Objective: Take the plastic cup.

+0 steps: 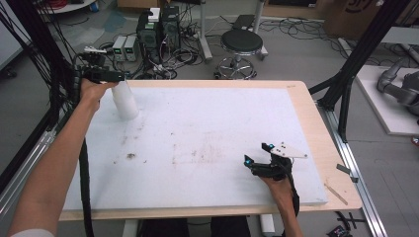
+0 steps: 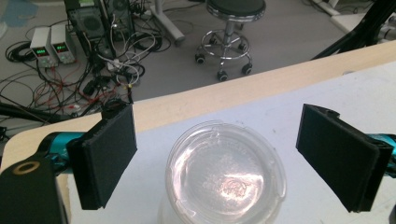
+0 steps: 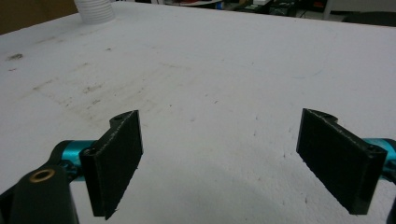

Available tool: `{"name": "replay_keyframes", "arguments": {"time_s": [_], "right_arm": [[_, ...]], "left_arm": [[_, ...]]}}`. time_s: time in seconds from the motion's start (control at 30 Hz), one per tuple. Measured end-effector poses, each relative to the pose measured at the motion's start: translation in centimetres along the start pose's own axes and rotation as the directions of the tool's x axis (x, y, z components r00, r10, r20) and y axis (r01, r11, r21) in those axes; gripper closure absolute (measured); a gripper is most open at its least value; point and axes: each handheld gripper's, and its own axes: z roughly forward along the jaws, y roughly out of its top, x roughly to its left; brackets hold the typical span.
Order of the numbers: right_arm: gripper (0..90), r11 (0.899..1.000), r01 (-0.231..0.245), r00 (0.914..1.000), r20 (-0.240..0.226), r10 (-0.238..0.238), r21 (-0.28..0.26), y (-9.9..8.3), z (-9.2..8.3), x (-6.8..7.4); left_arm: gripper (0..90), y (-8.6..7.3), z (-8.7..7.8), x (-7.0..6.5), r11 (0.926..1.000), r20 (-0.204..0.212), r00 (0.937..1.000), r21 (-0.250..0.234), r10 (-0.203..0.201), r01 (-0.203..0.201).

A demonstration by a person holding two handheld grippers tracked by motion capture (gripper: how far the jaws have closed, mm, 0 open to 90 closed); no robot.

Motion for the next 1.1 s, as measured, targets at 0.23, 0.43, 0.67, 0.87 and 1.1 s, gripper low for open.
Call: {"name": "replay_keyframes", "arguments": {"time_s": [0.23,0.43,0.67,0.87,1.1], "right_arm": [[14.4,1.0,-0.008,1.0,-0.004,0.008,0.006,0.0,0.0,0.0],[14.5,1.0,-0.006,1.0,-0.002,0.006,0.005,0.0,0.0,-0.1],[14.5,1.0,-0.01,1.0,0.0,0.01,0.008,0.0,0.0,-0.1],[14.5,1.0,-0.007,1.0,0.0,0.007,0.009,0.0,0.1,0.0],[14.5,1.0,-0.009,1.0,0.0,0.009,0.011,0.0,0.1,0.0]], "left_arm": [[13.5,-0.3,0.7,-0.1,0.998,-0.023,0.9997,0.063,0.009,-0.007],[14.5,-0.5,1.1,0.1,0.9949,-0.021,0.9997,0.1,0.009,-0.007],[17.5,-0.6,1.6,-0.1,0.9909,-0.025,0.9995,0.134,0.021,-0.018],[20.8,-0.7,1.7,-0.1,0.9886,-0.033,0.9991,0.149,0.027,-0.022],[27.1,-0.7,1.7,-0.1,0.9874,-0.023,0.9993,0.156,0.029,-0.025]]}}
